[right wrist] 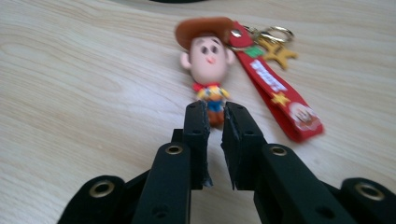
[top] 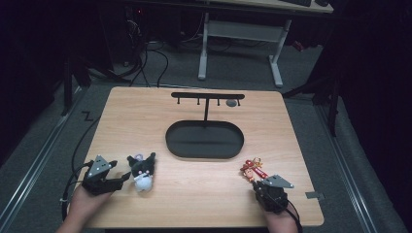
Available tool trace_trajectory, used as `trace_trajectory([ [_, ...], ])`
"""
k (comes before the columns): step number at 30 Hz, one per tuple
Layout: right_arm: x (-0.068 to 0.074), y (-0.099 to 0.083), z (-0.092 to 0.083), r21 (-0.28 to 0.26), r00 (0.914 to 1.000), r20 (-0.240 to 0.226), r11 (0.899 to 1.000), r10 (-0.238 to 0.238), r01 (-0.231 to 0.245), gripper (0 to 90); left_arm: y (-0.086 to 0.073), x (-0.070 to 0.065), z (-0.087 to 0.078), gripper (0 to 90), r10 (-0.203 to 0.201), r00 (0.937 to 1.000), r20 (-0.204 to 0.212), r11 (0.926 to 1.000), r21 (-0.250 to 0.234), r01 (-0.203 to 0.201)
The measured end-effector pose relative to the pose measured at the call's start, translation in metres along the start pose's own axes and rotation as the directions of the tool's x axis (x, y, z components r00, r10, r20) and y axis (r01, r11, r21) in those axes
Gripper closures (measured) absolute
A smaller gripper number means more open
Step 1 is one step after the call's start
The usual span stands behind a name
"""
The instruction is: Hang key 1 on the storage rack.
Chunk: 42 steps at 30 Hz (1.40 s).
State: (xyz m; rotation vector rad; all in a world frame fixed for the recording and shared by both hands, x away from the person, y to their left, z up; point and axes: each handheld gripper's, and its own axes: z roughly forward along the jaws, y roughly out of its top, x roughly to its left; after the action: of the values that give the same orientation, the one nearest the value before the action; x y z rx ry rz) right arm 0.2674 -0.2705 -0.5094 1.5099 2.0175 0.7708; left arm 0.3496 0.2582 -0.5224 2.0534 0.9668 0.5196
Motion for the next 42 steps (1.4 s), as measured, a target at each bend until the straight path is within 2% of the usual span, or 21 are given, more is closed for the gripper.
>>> trace_trajectory([
  [1, -0.005, -0.003, -0.003, 0.006, 0.9999, 0.003, 1.0, 0.015, -0.015, 77.6, 0.0, 0.0, 0.0, 29.4, 0.0, 1.0, -0.001, 1.0, -0.001, 0.0],
  [8, -0.011, -0.012, -0.009, 0.019, 0.9996, 0.003, 0.999, 0.027, -0.027, 72.3, 0.0, 0.0, 0.0, 29.2, 0.002, 1.0, -0.005, 1.0, -0.002, -0.002],
  [15, -0.01, -0.017, -0.009, 0.069, 0.9999, -0.014, 0.998, -0.006, 0.007, 55.2, 0.0, -0.001, 0.0, 28.7, 0.006, 1.0, -0.005, 1.0, 0.006, -0.006],
  [20, -0.01, -0.015, -0.008, 0.113, 0.9996, -0.026, 0.994, -0.008, 0.011, 49.3, -0.001, 0.0, 0.0, 28.6, 0.003, 1.0, -0.001, 1.0, 0.002, -0.003],
  [24, -0.009, -0.011, -0.008, 0.148, 0.9991, -0.03, 0.988, -0.03, 0.034, 45.3, -0.001, 0.0, -0.001, 28.5, -0.001, 1.0, 0.005, 1.0, -0.005, 0.001],
  [28, -0.01, 0.0, -0.013, 0.166, 0.9993, -0.038, 0.986, -0.005, 0.012, 42.8, -0.001, 0.0, -0.002, 28.5, -0.001, 1.0, 0.009, 0.9999, -0.012, 0.001],
  [31, -0.013, 0.011, -0.015, 0.199, 0.9993, -0.037, 0.98, -0.009, 0.017, 40.6, -0.001, -0.001, -0.002, 28.3, -0.001, 1.0, 0.008, 0.9999, -0.012, 0.001],
  [35, -0.013, 0.017, -0.016, 0.23, 0.9988, -0.041, 0.973, -0.026, 0.034, 39.7, 0.0, 0.0, -0.002, 28.3, -0.003, 1.0, 0.006, 0.9999, -0.015, 0.003],
  [38, -0.01, 0.021, -0.015, 0.265, 0.997, -0.03, 0.961, -0.072, 0.077, 38.6, 0.0, 0.0, -0.002, 28.3, -0.004, 1.0, 0.007, 0.9999, -0.012, 0.005],
  [39, -0.009, 0.022, -0.013, 0.286, 0.9952, -0.034, 0.953, -0.092, 0.098, 38.3, -0.001, 0.0, -0.002, 28.2, -0.005, 1.0, 0.006, 0.9999, -0.012, 0.005],
  [40, -0.009, 0.022, -0.013, 0.286, 0.9952, -0.034, 0.953, -0.092, 0.098, 38.3, -0.001, 0.0, -0.002, 28.2, -0.005, 1.0, 0.006, 0.9999, -0.012, 0.005],
  [42, -0.007, 0.023, -0.012, 0.305, 0.9948, -0.044, 0.947, -0.092, 0.101, 37.9, -0.001, 0.0, -0.002, 28.1, -0.004, 1.0, 0.006, 0.9999, -0.009, 0.004],
])
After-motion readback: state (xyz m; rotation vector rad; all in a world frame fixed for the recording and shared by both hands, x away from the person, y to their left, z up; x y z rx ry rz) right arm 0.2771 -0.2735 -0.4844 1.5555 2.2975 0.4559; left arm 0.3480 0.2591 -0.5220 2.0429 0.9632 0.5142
